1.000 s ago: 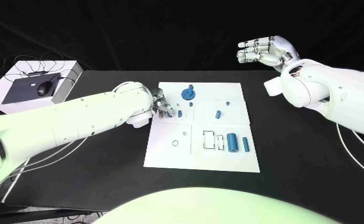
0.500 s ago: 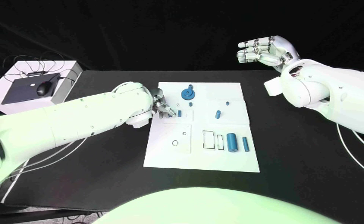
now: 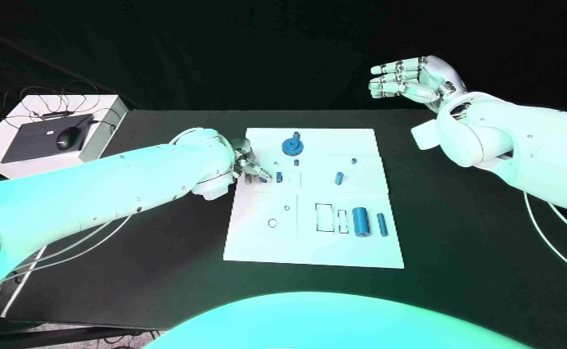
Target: Assemble the parts on the task board
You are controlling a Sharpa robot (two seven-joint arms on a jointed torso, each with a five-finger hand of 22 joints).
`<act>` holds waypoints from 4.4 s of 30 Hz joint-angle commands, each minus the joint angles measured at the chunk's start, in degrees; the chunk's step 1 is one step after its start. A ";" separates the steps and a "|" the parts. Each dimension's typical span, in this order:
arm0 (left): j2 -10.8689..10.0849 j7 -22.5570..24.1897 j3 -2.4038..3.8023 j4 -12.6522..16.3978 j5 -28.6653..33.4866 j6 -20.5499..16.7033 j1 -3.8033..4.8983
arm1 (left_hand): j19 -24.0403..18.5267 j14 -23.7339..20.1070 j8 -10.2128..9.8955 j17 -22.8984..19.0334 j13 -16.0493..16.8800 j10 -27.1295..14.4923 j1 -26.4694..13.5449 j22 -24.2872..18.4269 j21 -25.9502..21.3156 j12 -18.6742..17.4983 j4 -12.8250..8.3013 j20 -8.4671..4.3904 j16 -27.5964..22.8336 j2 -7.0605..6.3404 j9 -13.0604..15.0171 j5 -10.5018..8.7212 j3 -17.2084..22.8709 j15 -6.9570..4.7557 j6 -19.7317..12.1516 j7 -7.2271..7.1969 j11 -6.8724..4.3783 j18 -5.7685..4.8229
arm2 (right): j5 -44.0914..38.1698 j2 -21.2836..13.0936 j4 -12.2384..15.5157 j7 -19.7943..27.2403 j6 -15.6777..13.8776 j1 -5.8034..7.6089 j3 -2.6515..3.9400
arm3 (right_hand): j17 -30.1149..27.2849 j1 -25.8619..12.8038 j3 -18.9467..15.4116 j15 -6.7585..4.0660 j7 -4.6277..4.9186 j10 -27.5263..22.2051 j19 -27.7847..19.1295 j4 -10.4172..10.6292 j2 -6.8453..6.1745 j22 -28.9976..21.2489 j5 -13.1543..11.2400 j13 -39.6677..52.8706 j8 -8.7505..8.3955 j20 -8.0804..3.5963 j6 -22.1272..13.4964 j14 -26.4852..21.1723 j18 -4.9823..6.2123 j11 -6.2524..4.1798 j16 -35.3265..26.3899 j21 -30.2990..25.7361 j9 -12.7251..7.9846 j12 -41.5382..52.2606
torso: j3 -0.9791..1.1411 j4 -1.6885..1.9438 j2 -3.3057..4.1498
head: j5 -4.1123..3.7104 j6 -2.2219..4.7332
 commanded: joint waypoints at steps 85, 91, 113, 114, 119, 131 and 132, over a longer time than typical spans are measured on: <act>7.42 33.95 3.81 -8.40 -21.84 -16.21 -4.21 | -9.22 -13.02 -7.80 -36.62 -30.75 -15.15 22.07 -2.47 -32.18 -27.43 -5.51 7.56 -16.14 -0.33 -19.78 -24.29 6.18 6.94 -7.22 5.17 9.59 6.62 | -1.10 -0.17 0.36 0.65 -0.11 -0.40 -0.11 | -0.07 0.08 0.92 -0.04 -0.06 -0.16 -0.17 -0.70 0.43 -0.09 0.45 0.04 -0.18 -0.21 0.06 0.04 0.33 -0.15 -0.17 0.11 -0.01 0.10 | 0.02 -0.04 0.02 | -1.95 0.00; 8.61 32.83 3.76 -9.64 -22.59 -15.79 -4.12 | -8.94 -12.21 -7.81 -38.66 -30.79 -17.27 21.86 -1.52 -31.68 -29.18 -5.30 7.55 -15.07 -1.24 -19.78 -24.30 7.49 6.88 -8.38 5.00 9.83 6.79 | -1.10 -0.19 0.38 0.65 -0.11 -0.40 -0.11 | -0.07 -0.06 1.27 -0.06 -0.05 -0.12 -0.15 -0.73 0.38 -0.08 0.57 0.04 -0.18 -0.23 0.03 0.05 0.31 -0.15 -0.17 0.11 -0.01 0.06 | 0.02 -0.02 0.03 | -1.93 0.00; 11.33 30.11 3.50 -13.12 -23.98 -11.21 -4.02 | -6.24 -8.73 -7.84 -43.30 -30.80 -18.62 21.15 -0.08 -30.80 -29.82 -3.52 6.07 -11.23 -3.04 -19.79 -24.35 8.07 5.83 -9.34 4.65 9.37 6.05 | -1.10 -0.10 0.45 0.70 -0.16 -0.40 -0.11 | -0.07 -0.06 1.27 -0.06 -0.05 -0.12 -0.15 -0.73 0.38 -0.08 0.57 0.04 -0.18 -0.23 0.03 0.05 0.31 -0.15 -0.17 0.11 -0.01 0.06 | 0.03 0.00 -0.02 | -1.90 0.00; 11.47 30.19 3.49 -13.36 -24.03 -11.21 -4.02 | -6.14 -8.64 -7.83 -43.37 -30.80 -18.40 21.31 -0.04 -30.77 -29.79 -3.50 6.11 -11.16 -2.89 -19.79 -24.35 8.25 5.86 -9.15 4.80 9.37 6.11 | -1.10 -0.08 0.45 0.71 -0.15 -0.40 -0.11 | -0.07 -0.06 1.27 -0.06 -0.05 -0.12 -0.15 -0.73 0.38 -0.08 0.57 0.04 -0.18 -0.23 0.03 0.05 0.31 -0.15 -0.17 0.11 -0.01 0.06 | 0.04 0.01 -0.03 | -1.93 0.00; 12.29 30.41 3.38 -14.15 -24.18 -11.00 -4.04 | -5.51 -8.18 -7.85 -43.46 -30.81 -17.03 21.37 0.48 -29.37 -29.93 -3.72 6.20 -10.84 -2.62 -19.85 -24.37 9.46 6.04 -8.55 5.00 9.37 6.19 | -1.10 0.05 0.42 0.72 -0.10 -0.40 -0.11 | -0.07 -0.06 1.27 -0.06 -0.05 -0.12 -0.15 -0.73 0.38 -0.08 0.57 0.04 -0.18 -0.23 0.03 0.05 0.31 -0.15 -0.17 0.11 -0.01 0.06 | 0.02 -0.03 0.01 | -1.95 0.00; 13.83 30.62 2.42 -16.93 -24.52 -11.86 -4.08 | -5.34 -8.06 -7.85 -43.60 -30.80 -15.07 20.48 1.22 -27.84 -30.70 -5.35 6.27 -10.53 -2.14 -19.85 -24.34 13.04 6.09 -7.98 5.32 9.26 6.36 | -1.10 0.16 0.45 0.73 0.00 -0.40 -0.11 | -0.07 -0.06 1.27 -0.06 -0.05 -0.12 -0.15 -0.73 0.38 -0.08 0.57 0.04 -0.18 -0.23 0.03 0.05 0.31 -0.15 -0.17 0.11 -0.01 0.06 | 0.06 -0.03 0.02 | -2.01 0.00; 13.91 30.65 2.40 -17.11 -24.53 -11.92 -4.08 | -5.36 -8.05 -7.85 -43.60 -30.80 -15.01 20.40 1.22 -27.86 -30.70 -5.44 6.29 -10.50 -2.15 -19.84 -24.34 13.23 6.14 -7.94 5.35 9.30 6.41 | -1.10 0.19 0.45 0.73 0.01 -0.40 -0.11 | -0.07 -0.06 1.27 -0.06 -0.05 -0.12 -0.15 -0.73 0.38 -0.08 0.57 0.04 -0.18 -0.23 0.03 0.05 0.31 -0.15 -0.17 0.11 -0.01 0.06 | 0.07 -0.04 0.04 | -2.01 0.00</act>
